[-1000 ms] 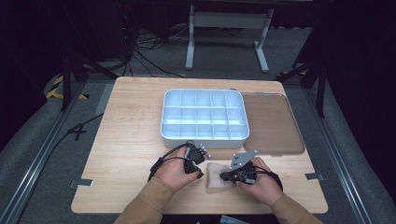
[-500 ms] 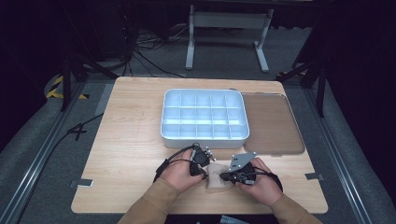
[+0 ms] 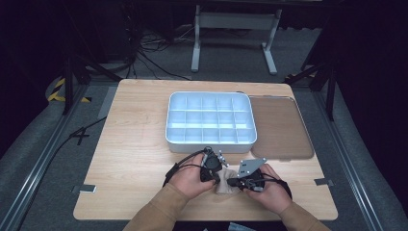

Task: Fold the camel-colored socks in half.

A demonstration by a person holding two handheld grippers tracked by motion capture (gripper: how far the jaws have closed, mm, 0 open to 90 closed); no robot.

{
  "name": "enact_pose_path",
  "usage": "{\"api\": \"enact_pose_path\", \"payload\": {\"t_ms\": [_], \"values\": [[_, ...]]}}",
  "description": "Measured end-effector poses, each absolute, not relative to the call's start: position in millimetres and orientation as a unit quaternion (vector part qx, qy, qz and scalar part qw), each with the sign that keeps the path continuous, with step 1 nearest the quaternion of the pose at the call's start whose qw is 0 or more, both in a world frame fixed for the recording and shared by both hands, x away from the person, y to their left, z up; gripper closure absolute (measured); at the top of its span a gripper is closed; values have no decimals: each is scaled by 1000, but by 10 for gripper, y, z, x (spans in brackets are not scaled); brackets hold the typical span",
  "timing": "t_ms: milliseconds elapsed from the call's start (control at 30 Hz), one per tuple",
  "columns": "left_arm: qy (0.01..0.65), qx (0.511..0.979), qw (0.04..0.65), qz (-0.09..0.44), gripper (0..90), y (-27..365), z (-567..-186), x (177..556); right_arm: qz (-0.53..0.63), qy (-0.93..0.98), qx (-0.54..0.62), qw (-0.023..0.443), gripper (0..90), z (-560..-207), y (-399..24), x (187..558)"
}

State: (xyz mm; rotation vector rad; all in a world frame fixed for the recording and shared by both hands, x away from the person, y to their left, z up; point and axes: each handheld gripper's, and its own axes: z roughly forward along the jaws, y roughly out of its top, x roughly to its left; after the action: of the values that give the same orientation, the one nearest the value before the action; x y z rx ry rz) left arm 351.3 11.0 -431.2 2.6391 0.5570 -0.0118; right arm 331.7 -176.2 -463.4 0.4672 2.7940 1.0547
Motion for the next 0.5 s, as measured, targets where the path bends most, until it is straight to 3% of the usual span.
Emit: {"api": "enact_pose_path", "payload": {"t_ms": [500], "values": [[172,958,227,3,796,-51,-4243,3454,371,912,162,69,881,-4677,-1803,3276]]}}
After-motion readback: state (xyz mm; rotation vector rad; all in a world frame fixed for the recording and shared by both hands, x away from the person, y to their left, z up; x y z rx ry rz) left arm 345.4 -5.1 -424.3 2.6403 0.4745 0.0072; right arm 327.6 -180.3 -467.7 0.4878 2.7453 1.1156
